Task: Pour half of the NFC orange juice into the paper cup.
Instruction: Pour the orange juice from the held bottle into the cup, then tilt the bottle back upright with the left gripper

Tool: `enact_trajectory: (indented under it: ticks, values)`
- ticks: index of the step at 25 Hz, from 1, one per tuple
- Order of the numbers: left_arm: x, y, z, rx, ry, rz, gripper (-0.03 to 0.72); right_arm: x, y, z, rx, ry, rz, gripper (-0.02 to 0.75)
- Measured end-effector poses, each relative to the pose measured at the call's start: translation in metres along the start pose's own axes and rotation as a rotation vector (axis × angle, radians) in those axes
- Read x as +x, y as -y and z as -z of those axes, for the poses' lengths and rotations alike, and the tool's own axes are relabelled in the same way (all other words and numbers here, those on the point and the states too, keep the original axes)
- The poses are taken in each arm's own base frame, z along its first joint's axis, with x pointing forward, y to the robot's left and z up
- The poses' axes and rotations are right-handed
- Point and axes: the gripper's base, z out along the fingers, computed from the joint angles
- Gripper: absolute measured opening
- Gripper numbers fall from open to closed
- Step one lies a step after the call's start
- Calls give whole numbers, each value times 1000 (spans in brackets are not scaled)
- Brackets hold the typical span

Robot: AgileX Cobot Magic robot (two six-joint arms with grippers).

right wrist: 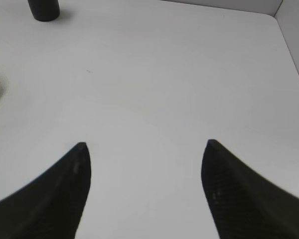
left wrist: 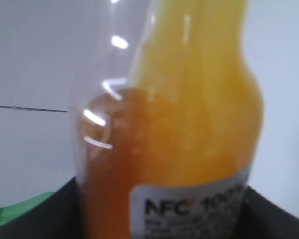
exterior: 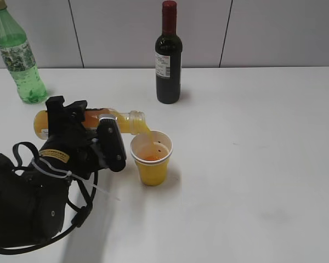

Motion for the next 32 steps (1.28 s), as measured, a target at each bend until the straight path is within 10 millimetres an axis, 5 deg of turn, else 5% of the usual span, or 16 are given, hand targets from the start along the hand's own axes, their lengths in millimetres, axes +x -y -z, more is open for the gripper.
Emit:
enact_trajectory:
  ticks: [19,32]
  values:
    - [0,0,0,-3,5,7,466,0,0,0,0,0,0,527]
    - [-3,-12,3,-23,27,488,466,0,0,0,0,0,0,527]
